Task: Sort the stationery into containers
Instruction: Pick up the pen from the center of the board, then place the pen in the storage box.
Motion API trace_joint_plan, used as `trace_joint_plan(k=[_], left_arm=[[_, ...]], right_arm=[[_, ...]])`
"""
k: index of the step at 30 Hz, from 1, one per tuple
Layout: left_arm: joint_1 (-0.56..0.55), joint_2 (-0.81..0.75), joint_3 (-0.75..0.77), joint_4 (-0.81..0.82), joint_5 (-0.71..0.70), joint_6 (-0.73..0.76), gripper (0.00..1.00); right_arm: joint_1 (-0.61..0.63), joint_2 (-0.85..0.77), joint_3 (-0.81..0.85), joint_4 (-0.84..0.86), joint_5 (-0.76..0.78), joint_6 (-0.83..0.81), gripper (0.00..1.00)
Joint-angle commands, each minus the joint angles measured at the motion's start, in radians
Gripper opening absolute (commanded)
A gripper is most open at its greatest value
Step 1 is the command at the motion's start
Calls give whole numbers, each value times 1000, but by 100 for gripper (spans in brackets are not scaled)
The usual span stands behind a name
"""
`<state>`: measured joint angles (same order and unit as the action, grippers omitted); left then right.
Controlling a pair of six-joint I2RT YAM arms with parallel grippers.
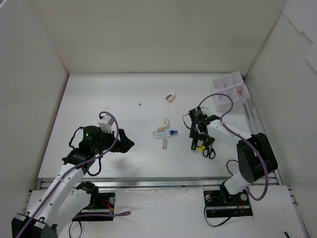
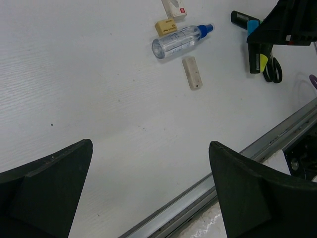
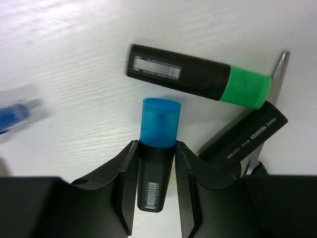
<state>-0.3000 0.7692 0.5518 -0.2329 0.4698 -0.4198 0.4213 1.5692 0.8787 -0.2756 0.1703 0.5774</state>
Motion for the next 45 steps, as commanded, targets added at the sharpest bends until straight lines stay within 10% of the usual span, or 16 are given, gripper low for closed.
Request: trace_joint_plan(k=[1,11,28,35,45], left_arm=[[-4,1,68,33,-19,10,100],[-4,191,155,102,-2,49,99],[-4,436,327,106,30,139,100],[-4,482,326,161,79,165,99],[-4,528,339,193,112,174,99]], right_arm=[[31,-141,123,22,76,-85,6],[-97,-213,221,569,441,-393,0],[-355,702,1193,909,940,-737,0],[-409,856,1356,917,813,-791,5],[-449,818,1185,915,707,-686,21]])
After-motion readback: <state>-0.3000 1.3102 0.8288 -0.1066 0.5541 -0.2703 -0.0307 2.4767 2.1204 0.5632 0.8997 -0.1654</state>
